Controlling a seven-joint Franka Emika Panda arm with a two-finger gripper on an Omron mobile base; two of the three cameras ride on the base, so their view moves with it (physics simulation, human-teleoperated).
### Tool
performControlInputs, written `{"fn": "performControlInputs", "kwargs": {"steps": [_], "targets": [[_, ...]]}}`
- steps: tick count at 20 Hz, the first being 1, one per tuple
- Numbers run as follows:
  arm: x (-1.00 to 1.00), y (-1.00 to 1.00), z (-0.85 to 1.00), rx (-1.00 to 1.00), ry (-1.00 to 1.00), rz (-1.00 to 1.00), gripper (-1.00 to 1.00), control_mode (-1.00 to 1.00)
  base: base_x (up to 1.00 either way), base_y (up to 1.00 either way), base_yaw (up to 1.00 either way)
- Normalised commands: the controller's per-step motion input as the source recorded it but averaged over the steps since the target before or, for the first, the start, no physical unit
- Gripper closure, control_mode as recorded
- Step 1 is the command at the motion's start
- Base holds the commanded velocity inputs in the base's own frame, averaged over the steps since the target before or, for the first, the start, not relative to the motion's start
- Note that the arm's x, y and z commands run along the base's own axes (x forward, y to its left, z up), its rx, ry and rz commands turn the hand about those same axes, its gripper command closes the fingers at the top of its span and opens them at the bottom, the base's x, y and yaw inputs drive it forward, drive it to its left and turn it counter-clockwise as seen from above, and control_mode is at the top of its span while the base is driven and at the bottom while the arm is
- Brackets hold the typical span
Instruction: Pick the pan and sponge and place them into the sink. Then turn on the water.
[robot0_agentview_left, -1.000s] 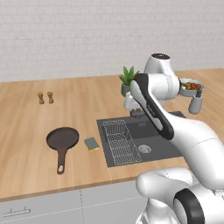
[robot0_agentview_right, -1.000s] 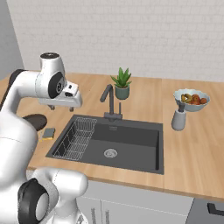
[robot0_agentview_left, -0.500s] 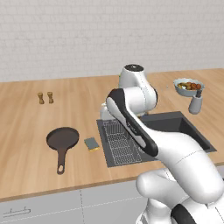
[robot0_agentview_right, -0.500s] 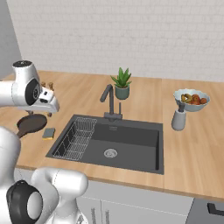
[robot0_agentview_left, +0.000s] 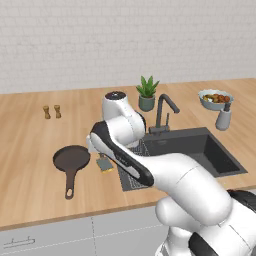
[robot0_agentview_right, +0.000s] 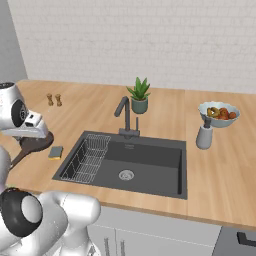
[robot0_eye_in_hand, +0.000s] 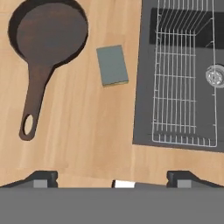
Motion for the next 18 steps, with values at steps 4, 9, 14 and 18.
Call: {"fn": "performControlInputs", "kwargs": {"steps": [4,9,14,18], "targets": [[0.21,0.88,-0.42,-0.1,0.16,-0.02,-1.0,-1.0,0.0,0.0,0.0],[0.16,0.84,-0.37,-0.1,0.17,-0.01,-1.0,-1.0,0.0,0.0,0.0],[0.15,0.65,-0.34,-0.08,0.14,-0.01,-1.0,-1.0,0.0,0.0,0.0],[0.25,0.37,-0.49,-0.05,0.06,-0.01,-1.0,-1.0,0.0,0.0,0.0]]}}
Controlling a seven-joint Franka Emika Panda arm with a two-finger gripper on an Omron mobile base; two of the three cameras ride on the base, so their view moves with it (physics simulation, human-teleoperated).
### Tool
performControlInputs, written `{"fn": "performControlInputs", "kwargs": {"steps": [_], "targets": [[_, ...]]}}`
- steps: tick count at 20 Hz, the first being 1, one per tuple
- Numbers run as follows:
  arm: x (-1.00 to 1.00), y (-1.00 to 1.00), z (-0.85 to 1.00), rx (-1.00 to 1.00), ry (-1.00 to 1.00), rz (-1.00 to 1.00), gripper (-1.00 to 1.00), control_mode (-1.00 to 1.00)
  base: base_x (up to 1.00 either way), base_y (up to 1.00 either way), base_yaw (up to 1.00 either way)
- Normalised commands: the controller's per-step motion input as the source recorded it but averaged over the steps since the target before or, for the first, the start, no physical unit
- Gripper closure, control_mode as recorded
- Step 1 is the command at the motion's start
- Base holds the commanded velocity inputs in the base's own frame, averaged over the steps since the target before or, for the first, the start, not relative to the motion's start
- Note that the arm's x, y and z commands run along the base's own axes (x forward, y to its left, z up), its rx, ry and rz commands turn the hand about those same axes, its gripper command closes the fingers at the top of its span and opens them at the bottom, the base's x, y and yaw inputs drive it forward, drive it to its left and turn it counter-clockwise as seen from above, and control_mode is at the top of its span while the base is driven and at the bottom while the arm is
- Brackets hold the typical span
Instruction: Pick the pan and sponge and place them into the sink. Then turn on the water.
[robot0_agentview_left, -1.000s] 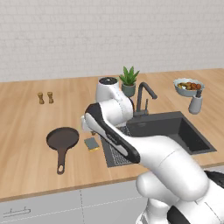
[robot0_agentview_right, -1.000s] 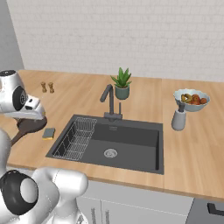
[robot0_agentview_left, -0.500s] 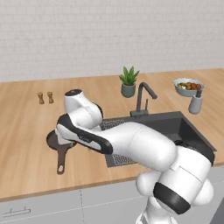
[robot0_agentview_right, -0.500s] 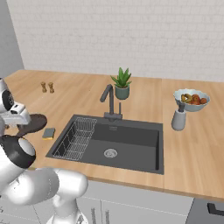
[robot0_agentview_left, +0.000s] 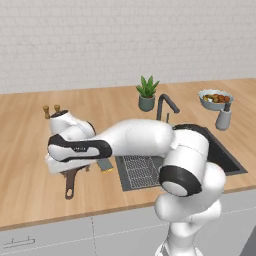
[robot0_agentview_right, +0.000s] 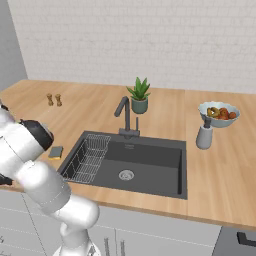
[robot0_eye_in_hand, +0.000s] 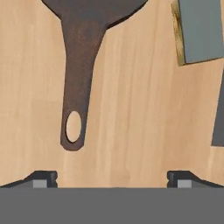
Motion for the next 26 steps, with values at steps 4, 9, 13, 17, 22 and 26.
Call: {"fn": "performControlInputs", "kwargs": {"steps": [4,9,13,17,22,26], "targets": [[0.23,0.1,-0.66,-0.01,0.0,0.0,-1.0,-1.0,0.0,0.0,0.0],[0.32,0.08,-0.44,0.0,0.0,-0.03,-1.0,-1.0,0.0,0.0,0.0],[0.36,0.23,-0.32,0.0,0.0,-0.08,-1.0,-1.0,0.0,0.0,0.0],[0.24,0.21,-0.39,0.0,0.0,-0.09,-1.0,-1.0,0.0,0.0,0.0],[0.13,0.01,-0.43,0.0,-0.01,-0.1,-1.0,-1.0,0.0,0.0,0.0],[0.0,-0.4,-0.51,0.04,-0.09,-0.11,-1.0,-1.0,0.0,0.0,0.0]]}}
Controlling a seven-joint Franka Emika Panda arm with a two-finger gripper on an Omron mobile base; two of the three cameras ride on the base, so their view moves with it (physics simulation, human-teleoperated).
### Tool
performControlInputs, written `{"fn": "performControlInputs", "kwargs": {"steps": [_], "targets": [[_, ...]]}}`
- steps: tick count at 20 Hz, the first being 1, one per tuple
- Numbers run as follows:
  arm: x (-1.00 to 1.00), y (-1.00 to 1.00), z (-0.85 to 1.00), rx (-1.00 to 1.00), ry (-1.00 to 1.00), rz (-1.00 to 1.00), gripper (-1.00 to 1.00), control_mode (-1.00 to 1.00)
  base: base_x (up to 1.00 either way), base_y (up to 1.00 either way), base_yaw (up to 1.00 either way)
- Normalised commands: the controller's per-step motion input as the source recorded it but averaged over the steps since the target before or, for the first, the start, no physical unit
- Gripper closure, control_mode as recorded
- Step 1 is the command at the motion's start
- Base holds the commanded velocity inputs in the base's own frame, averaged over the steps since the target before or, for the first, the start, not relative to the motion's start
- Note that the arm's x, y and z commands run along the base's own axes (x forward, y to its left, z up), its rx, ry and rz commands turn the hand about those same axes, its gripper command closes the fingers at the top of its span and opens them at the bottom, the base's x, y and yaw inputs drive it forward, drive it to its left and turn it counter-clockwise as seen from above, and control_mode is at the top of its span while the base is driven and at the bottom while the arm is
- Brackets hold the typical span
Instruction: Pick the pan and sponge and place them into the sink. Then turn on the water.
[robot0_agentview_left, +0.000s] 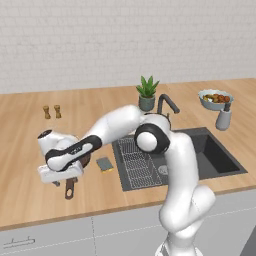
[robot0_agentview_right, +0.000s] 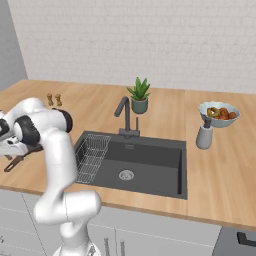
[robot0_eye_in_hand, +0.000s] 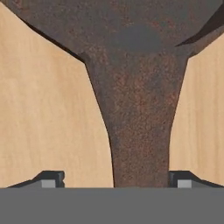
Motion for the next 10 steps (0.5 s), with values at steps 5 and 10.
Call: {"fn": "performControlInputs", "kwargs": {"steps": [5,10], "targets": [[-0.13,-0.79,-0.55,0.13,-0.17,-0.11,-1.0,-1.0,0.0,0.0,0.0],[-0.09,-0.92,-0.71,0.2,-0.17,-0.07,-1.0,-1.0,0.0,0.0,0.0]]}}
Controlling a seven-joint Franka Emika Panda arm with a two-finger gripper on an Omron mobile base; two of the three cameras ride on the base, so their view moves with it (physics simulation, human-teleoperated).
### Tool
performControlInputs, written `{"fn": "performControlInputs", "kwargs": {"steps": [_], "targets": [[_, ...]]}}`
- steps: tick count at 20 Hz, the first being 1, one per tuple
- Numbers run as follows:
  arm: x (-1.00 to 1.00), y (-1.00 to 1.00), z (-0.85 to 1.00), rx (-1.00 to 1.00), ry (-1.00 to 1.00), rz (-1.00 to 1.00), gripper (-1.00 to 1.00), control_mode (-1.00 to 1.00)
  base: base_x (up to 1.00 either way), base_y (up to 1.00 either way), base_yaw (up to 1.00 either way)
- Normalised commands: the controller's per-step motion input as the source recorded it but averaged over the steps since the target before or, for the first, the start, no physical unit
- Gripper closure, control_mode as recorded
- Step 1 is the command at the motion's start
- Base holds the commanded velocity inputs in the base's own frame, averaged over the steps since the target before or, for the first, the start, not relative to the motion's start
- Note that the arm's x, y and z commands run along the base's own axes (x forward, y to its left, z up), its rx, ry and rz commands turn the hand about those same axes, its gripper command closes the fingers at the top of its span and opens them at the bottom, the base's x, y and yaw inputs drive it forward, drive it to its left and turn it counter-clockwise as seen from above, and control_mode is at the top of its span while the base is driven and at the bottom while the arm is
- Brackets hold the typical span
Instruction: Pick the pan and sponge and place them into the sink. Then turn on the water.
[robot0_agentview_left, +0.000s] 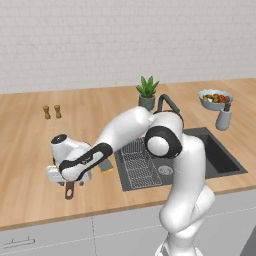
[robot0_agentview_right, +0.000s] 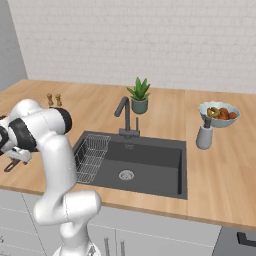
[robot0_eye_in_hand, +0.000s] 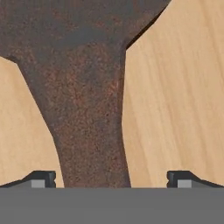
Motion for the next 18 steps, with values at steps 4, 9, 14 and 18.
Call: {"fn": "performControlInputs", "kwargs": {"steps": [4,9,14,18], "targets": [[0.24,-0.19,-0.91,0.16,-0.06,0.0,-1.0,-1.0,0.0,0.0,0.0],[0.56,0.0,-0.89,0.09,0.0,0.0,1.0,-1.0,0.0,0.0,0.0],[0.43,0.0,-0.77,0.01,0.01,0.0,1.0,-1.0,0.0,0.0,0.0],[0.06,-0.23,-0.59,0.06,-0.04,-0.05,1.0,-1.0,0.0,0.0,0.0]]}}
